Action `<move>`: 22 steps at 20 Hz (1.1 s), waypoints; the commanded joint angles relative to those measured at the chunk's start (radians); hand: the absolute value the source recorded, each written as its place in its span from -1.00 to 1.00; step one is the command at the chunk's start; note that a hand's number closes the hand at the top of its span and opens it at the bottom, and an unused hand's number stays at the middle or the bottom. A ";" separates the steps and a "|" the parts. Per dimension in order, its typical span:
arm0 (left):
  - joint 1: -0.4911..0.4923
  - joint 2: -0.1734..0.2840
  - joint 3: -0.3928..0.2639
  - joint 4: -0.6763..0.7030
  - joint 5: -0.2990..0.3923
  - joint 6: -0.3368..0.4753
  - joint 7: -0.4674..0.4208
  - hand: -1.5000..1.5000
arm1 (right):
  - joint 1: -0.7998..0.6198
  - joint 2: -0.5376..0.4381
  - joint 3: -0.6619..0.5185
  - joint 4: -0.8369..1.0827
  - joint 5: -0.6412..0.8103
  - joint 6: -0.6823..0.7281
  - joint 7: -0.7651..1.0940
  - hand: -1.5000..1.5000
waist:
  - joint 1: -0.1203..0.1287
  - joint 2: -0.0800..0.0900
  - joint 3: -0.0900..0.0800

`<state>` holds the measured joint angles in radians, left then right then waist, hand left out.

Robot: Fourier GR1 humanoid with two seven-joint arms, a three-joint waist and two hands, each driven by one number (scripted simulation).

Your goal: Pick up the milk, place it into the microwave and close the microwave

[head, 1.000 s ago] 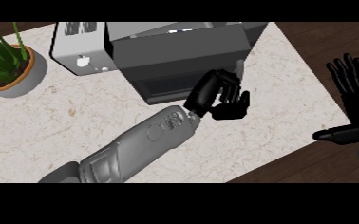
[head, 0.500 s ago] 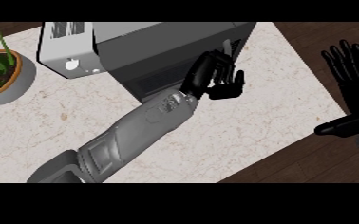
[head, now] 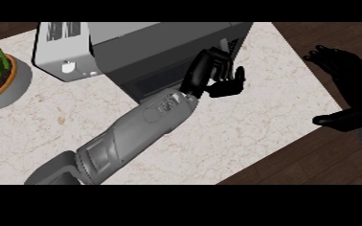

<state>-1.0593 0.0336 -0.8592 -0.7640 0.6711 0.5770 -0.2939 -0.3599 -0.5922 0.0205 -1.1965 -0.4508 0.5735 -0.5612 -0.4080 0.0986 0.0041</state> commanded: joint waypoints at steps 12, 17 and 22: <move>-0.080 -0.032 -0.004 0.053 0.038 0.031 -0.020 1.00 | -0.053 -0.038 0.146 -0.231 -0.009 0.166 0.025 1.00 | -0.045 0.001 0.007; -0.076 -0.031 -0.007 0.044 0.054 0.058 -0.024 1.00 | -0.043 -0.038 0.172 -0.291 -0.024 0.160 0.052 1.00 | -0.067 -0.004 0.007; -0.082 -0.031 -0.007 0.042 0.059 0.085 -0.032 1.00 | -0.039 -0.035 0.190 -0.334 -0.041 0.153 0.076 1.00 | -0.072 0.000 0.008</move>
<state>-1.0515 0.0583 -0.8683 -0.7699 0.7331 0.6815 -0.3359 -0.3968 -0.6275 0.2007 -1.5111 -0.4838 0.6662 -0.4421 -0.4579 0.0863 0.0082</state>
